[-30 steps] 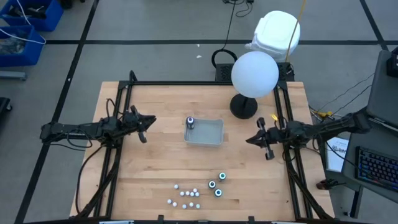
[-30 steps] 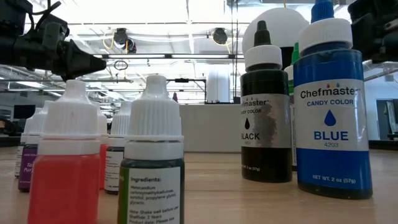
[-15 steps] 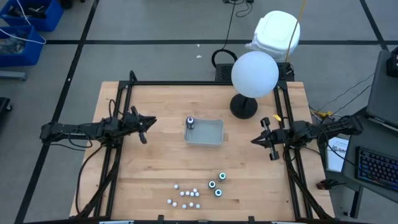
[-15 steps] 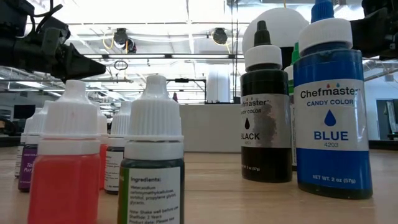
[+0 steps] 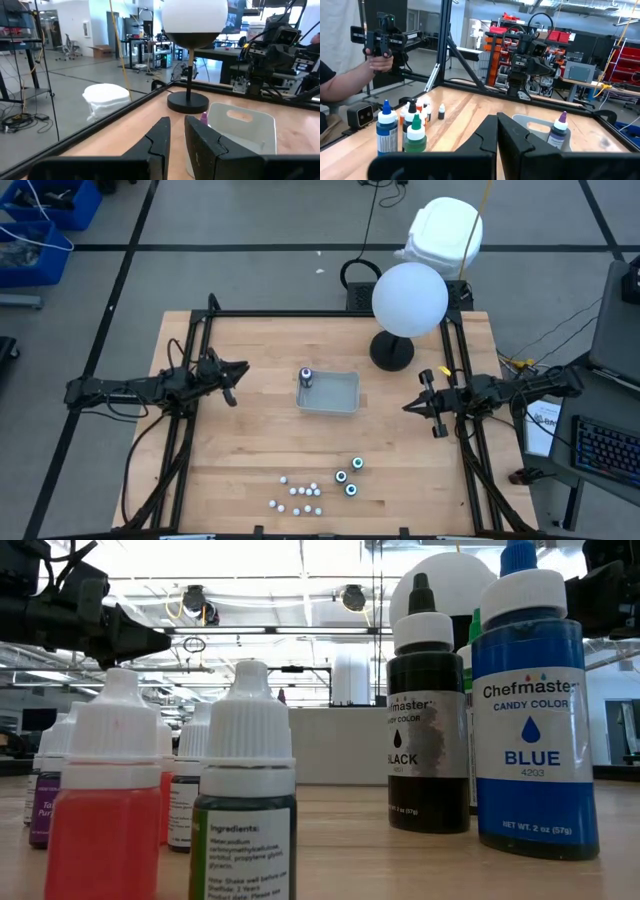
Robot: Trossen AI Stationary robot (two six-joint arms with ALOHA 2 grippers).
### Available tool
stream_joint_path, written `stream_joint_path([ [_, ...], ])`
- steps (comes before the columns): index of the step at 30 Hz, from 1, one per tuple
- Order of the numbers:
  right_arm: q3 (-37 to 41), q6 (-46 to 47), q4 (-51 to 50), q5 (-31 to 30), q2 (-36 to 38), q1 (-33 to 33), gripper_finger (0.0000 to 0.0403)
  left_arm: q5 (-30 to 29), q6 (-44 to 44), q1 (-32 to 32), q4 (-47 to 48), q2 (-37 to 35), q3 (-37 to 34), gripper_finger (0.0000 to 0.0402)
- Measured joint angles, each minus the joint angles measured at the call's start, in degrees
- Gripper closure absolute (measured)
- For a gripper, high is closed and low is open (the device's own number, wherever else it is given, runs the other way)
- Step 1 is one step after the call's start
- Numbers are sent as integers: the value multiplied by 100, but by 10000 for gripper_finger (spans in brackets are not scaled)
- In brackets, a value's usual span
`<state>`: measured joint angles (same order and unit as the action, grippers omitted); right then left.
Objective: Pick & Place food coloring
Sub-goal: Put the large black food coloring bottle into the gray bin
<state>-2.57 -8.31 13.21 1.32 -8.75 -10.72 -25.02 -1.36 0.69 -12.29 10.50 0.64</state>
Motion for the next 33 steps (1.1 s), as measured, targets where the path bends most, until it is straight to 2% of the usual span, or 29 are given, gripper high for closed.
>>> stream_joint_path([
  [10,0,140,-3,1,-261,0,403,-2,15,0,-83,-2,0,339],
  [15,0,130,25,15,-371,0,403,17,323,-1,64,-1,2,339],
  [18,0,131,90,13,-405,0,403,683,70,-2,-29,1,2,339],
  [20,0,156,265,-2,-420,0,403,1336,87,-14,-446,41,2,339],
  [22,0,156,437,1,-428,0,403,1672,68,-92,-850,176,4,339],
  [27,0,111,687,-2,-431,0,403,1541,-31,-414,-1841,995,9,339],
  [33,0,-55,819,-2,-431,2,403,1405,-12,-810,-2469,2699,621,339],
])
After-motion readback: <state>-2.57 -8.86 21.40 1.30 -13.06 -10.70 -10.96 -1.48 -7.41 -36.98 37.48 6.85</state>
